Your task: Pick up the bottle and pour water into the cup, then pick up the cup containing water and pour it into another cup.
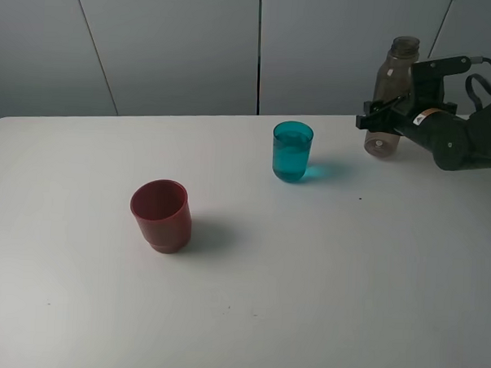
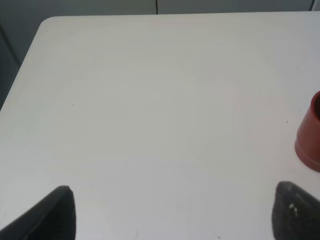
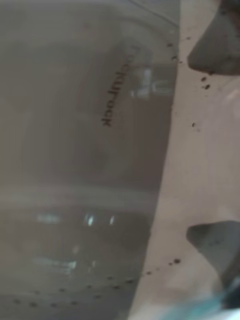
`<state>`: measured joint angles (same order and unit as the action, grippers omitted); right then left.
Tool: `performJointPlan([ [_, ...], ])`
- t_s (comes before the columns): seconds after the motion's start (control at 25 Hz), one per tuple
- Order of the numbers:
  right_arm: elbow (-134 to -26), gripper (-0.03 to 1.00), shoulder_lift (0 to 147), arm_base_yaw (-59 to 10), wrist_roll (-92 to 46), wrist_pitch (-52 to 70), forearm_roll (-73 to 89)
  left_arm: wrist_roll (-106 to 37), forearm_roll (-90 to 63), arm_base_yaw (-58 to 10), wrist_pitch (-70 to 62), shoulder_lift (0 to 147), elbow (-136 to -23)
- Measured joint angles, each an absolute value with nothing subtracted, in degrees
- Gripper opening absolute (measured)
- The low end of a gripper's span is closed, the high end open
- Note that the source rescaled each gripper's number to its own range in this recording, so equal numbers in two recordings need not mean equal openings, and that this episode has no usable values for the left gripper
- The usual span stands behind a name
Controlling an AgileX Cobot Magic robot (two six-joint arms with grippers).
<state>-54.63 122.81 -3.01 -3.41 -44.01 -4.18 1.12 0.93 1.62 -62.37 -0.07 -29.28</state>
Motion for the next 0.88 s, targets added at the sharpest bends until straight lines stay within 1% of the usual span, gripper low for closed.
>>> performJointPlan([
  [0.72,-54.63,0.0,123.58,-2.95,0.94,-42.27,-4.77,1.12,0.93,1.62,-62.37,-0.07,-29.28],
  [0.76,-54.63,0.03,123.58,-2.95,1.52,-42.16,-4.77,1.12,0.93,1.62,-62.37,-0.07,-29.28],
  [0.8,-54.63,0.16,123.58,-2.95,1.81,-41.98,-4.77,1.12,0.93,1.62,-62.37,-0.07,-29.28],
  [0.84,-54.63,0.38,123.58,-2.95,2.3,-41.27,-4.89,1.12,0.93,1.62,-62.37,-0.07,-29.28],
  [0.88,-54.63,0.62,123.58,-2.95,2.59,-40.78,-4.99,1.12,0.93,1.62,-62.37,-0.07,-29.28],
])
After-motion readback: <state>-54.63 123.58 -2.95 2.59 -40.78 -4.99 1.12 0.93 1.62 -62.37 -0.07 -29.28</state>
